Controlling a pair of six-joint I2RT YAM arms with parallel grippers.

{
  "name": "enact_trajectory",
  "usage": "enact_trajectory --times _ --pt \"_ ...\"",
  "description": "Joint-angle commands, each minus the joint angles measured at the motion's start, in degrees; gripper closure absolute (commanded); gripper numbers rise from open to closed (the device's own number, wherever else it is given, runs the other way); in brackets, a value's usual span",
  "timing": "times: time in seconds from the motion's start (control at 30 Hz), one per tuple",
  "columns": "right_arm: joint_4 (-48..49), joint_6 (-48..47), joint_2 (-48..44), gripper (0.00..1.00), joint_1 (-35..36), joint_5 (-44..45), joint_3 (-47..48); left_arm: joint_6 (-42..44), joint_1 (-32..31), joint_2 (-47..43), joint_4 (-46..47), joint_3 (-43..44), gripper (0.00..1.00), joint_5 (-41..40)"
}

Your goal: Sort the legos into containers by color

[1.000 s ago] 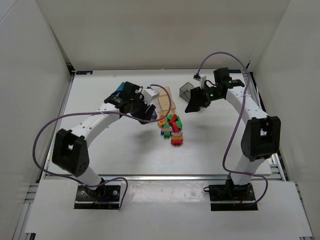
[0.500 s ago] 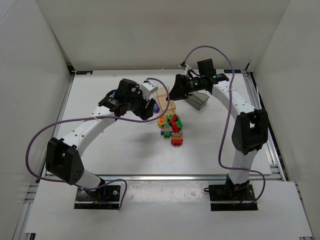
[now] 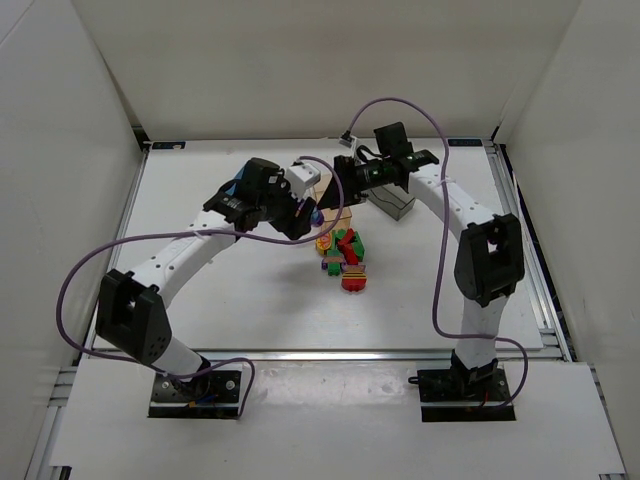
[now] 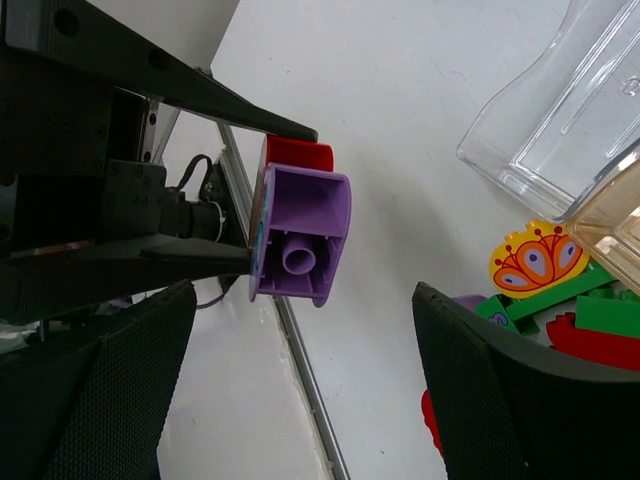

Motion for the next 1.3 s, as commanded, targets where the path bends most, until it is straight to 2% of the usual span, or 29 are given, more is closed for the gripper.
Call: enact_trajectory --times 0.0,0.43,0.53,0.7,0.73,0.8,0.83,0.9,1.27 --pt "1.3 0.7 0.6 0.10 0.6 -1.4 3.8 -0.5 -0.4 0.2 1.9 2.4 0.90 0.3" --pt "2.6 1.7 4.3 0.11 1.5 -2.0 5.4 -0.2 -1.1 1.8 2.8 4.2 0.90 1.5" --pt "2.9 2.1 4.9 0.15 1.6 -2.2 5.6 0.2 -1.2 1.9 2.8 4.2 0.90 1.6" --pt "4.8 3.0 5.3 0.45 1.7 -3.7 5.7 0.4 -1.6 2.3 3.0 4.2 0.90 1.7" --pt "5.0 3.1 5.4 0.58 1.7 -4.0 5.6 0.4 -1.6 2.3 3.0 4.3 0.90 1.4" --pt "5.9 3.1 5.3 0.73 1.7 -4.8 5.6 0.3 -1.6 2.6 3.0 4.1 0.90 1.3" --pt "5.9 3.0 5.3 0.89 1.7 -4.9 5.5 0.3 -1.6 2.6 3.0 3.9 0.90 1.2" --pt "6.1 2.3 4.6 0.98 1.7 -4.9 5.4 0.1 -1.7 2.6 3.0 3.2 0.90 0.9" --pt "5.2 -0.5 0.0 1.00 -2.0 -3.1 3.4 -0.7 -1.9 0.9 2.8 -1.6 0.90 -0.5"
